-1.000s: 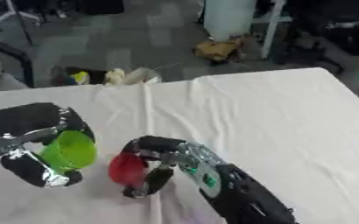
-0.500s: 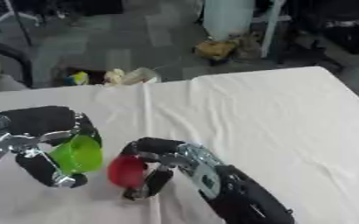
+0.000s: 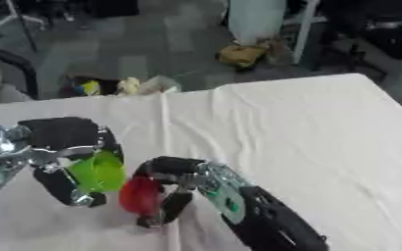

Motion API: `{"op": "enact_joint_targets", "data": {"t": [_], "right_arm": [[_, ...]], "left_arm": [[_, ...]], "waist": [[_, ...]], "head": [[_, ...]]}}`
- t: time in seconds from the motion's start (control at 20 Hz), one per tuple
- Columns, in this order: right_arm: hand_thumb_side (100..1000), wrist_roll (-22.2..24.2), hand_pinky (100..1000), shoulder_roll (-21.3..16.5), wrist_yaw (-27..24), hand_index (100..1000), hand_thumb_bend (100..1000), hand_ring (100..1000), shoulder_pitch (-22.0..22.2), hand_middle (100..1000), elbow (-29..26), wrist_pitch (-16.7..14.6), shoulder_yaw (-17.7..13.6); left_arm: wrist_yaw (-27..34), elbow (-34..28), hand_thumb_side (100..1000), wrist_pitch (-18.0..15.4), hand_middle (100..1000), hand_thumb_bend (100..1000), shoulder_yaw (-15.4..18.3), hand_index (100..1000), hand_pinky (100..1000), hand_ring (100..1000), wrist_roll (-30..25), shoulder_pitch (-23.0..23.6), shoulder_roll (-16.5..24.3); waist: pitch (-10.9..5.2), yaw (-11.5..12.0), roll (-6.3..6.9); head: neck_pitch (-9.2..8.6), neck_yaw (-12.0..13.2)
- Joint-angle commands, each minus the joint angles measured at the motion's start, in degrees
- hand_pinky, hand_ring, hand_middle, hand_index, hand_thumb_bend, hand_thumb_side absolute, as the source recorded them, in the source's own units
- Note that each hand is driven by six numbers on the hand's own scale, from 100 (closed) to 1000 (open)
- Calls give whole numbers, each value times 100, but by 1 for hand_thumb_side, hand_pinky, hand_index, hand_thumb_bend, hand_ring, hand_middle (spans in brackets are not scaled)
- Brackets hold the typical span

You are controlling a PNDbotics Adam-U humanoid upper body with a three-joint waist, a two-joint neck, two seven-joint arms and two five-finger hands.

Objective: Pour the contents of one cup into another cup.

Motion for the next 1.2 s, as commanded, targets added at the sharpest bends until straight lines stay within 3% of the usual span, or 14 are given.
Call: {"op": "enact_joint_targets", "data": {"t": [0.05, 1.2], "right_arm": [[315, 33, 844, 8, 34, 680, 100, 863, -143, 294, -16, -27, -13], [317, 45, 844, 51, 85, 678, 100, 864, -175, 294, 64, -66, -4]], "left_arm": [[-116, 7, 173, -53, 332, 190, 27, 699, 147, 202, -66, -169, -18], [-756, -144, 159, -627, 296, 193, -171, 661, 111, 171, -822, -274, -152]], "waist": [[-105, -10, 7], [-101, -77, 89]], "head": [[-63, 18], [-87, 32]]}}
